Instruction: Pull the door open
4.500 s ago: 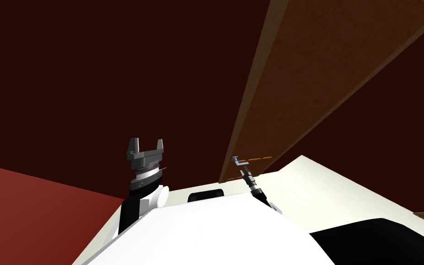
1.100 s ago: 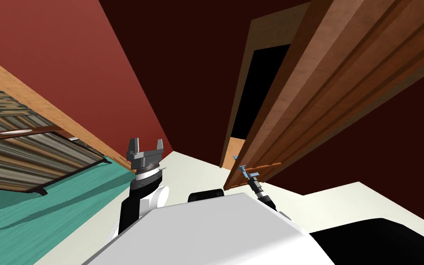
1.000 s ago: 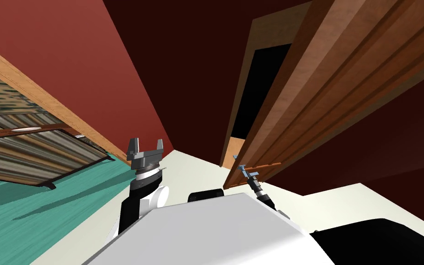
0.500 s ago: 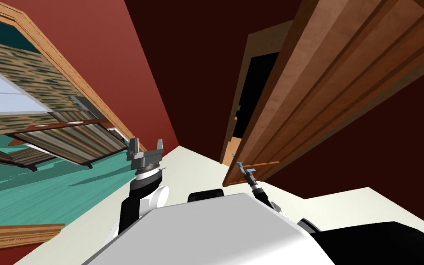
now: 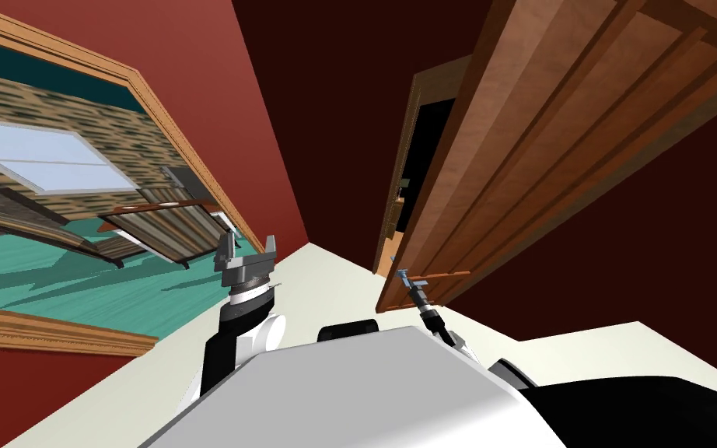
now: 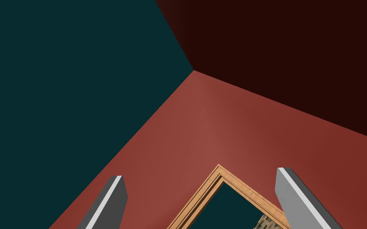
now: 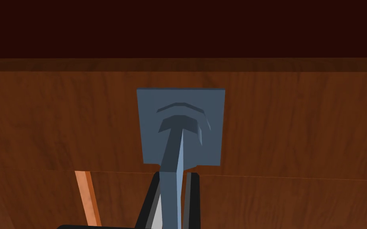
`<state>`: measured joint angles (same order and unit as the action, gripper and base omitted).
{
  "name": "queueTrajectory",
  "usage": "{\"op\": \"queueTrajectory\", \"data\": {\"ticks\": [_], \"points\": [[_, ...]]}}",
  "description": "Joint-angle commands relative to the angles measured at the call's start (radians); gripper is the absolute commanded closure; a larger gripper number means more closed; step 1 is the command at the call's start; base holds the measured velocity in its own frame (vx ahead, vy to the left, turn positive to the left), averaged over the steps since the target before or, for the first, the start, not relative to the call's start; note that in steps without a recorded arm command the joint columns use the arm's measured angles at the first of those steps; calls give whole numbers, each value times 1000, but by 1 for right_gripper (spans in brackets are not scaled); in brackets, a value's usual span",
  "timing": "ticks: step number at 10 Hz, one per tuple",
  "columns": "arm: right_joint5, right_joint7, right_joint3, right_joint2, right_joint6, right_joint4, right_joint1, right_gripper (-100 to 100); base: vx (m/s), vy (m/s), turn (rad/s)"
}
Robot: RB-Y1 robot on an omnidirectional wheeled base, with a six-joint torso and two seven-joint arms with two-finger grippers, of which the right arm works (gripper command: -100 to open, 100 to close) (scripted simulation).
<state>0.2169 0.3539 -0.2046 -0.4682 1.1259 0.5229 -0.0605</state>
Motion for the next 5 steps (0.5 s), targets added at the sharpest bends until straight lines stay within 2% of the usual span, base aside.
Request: {"op": "queueTrajectory", "data": {"ticks": [1,2,3,5], "points": [[-3,-7,1,14,-20,-8,29,100,-211,-73,181],[-3,-10,2,17,-27,-10,36,100,-172,-99,92],[-3,-17,6,25,-47,-13,58,100,-203,-125,147],[-4,-25,11,35,-71,-16,83,100,-233,-113,166]]}}
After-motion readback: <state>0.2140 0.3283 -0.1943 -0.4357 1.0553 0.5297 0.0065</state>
